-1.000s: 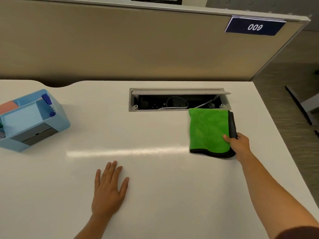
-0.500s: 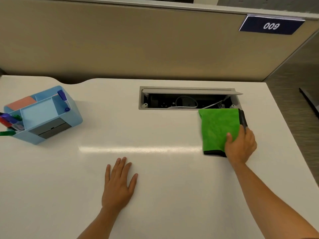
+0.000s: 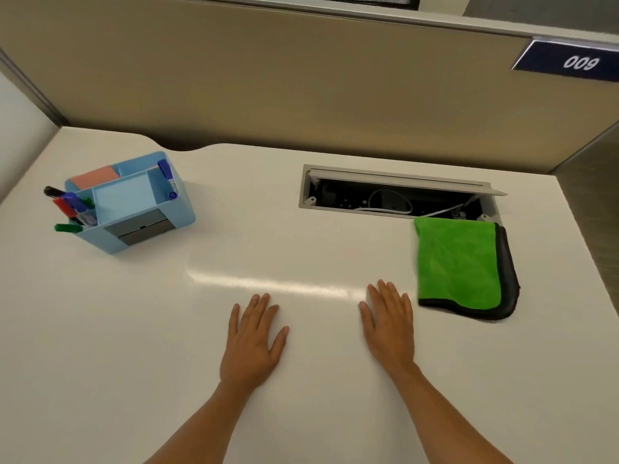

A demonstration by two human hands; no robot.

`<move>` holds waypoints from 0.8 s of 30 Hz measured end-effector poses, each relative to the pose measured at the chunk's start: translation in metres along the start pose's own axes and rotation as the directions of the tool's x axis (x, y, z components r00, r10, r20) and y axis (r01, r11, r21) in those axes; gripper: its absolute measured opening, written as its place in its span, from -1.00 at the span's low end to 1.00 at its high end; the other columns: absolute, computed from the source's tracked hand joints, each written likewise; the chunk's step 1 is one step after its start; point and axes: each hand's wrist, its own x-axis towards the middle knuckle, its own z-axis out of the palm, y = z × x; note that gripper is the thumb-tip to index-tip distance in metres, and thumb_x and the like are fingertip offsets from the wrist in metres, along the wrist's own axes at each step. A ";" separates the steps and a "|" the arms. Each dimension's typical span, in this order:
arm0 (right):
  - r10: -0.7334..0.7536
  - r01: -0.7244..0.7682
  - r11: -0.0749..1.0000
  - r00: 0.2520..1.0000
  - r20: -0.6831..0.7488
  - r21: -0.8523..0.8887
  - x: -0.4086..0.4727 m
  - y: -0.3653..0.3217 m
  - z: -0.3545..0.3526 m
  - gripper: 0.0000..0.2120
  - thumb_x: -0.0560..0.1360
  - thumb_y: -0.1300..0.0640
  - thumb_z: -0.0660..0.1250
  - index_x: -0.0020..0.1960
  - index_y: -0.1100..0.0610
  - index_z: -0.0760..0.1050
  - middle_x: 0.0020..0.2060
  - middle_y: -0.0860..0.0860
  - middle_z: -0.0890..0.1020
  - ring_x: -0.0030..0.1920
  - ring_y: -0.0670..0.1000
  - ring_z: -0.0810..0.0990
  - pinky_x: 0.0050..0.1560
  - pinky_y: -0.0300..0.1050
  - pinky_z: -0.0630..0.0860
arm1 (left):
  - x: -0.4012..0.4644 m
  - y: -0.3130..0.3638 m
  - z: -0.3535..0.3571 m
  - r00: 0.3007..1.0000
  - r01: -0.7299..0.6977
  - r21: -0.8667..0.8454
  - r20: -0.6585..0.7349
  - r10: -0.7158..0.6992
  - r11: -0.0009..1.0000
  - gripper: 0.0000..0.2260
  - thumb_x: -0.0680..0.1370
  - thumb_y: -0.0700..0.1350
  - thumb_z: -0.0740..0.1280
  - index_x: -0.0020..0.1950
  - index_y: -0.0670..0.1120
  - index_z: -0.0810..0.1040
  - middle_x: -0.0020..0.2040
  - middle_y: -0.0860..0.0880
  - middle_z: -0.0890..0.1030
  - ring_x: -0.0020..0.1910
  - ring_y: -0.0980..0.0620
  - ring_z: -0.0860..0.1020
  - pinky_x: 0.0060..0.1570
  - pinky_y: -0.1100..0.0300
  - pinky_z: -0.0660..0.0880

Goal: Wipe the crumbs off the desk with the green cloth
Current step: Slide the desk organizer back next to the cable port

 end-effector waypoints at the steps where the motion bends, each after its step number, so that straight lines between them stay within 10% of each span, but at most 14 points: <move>1: 0.001 -0.001 1.000 1.000 -0.005 -0.015 0.000 0.001 0.000 -0.57 0.59 -0.05 0.10 0.35 0.13 0.45 0.38 0.11 0.48 0.45 0.11 0.34 0.48 0.16 0.14 | 0.001 0.001 0.000 1.000 -0.006 -0.011 -0.018 0.006 1.000 -0.52 0.60 0.19 0.08 0.41 -0.04 0.40 0.52 -0.01 0.31 0.54 0.06 0.13 0.51 -0.08 0.01; 8: 0.006 -0.007 0.999 1.000 -0.021 -0.033 0.001 0.002 0.004 -0.56 0.58 -0.10 0.08 0.32 0.12 0.44 0.36 0.09 0.49 0.44 0.10 0.34 0.49 0.13 0.13 | 0.040 -0.016 -0.028 0.947 -0.012 -0.115 -0.321 -0.026 0.993 -0.65 0.52 0.02 0.34 0.26 -0.10 0.53 0.33 -0.11 0.52 0.32 -0.08 0.44 0.27 0.00 0.33; 12: 0.009 -0.010 0.999 0.999 -0.037 -0.033 0.001 0.002 0.004 -0.56 0.58 -0.11 0.09 0.31 0.13 0.44 0.35 0.10 0.50 0.42 0.11 0.37 0.46 0.16 0.17 | 0.081 -0.058 -0.074 0.899 0.235 -0.205 -0.325 -0.293 0.950 -0.66 0.54 -0.04 0.34 0.27 -0.13 0.51 0.25 -0.20 0.53 0.25 -0.21 0.47 0.22 -0.10 0.37; 16: 0.011 -0.012 0.999 1.000 -0.025 -0.040 0.001 0.001 0.004 -0.54 0.57 -0.13 0.08 0.32 0.13 0.43 0.36 0.10 0.48 0.43 0.12 0.35 0.47 0.16 0.16 | 0.108 -0.109 -0.116 0.709 0.545 -0.246 -0.375 -0.597 0.801 -0.56 0.52 -0.07 0.37 0.37 -0.12 0.41 0.30 -0.27 0.43 0.29 -0.28 0.38 0.26 -0.18 0.35; 24: 0.012 -0.013 0.999 1.000 -0.024 -0.049 0.002 0.001 0.004 -0.53 0.57 -0.13 0.07 0.32 0.12 0.44 0.36 0.10 0.49 0.42 0.11 0.35 0.47 0.15 0.15 | 0.132 -0.161 -0.146 0.450 0.686 -0.352 -0.483 -0.751 0.637 -0.46 0.47 -0.15 0.39 0.40 0.02 0.29 0.37 -0.23 0.30 0.32 -0.26 0.31 0.27 -0.16 0.31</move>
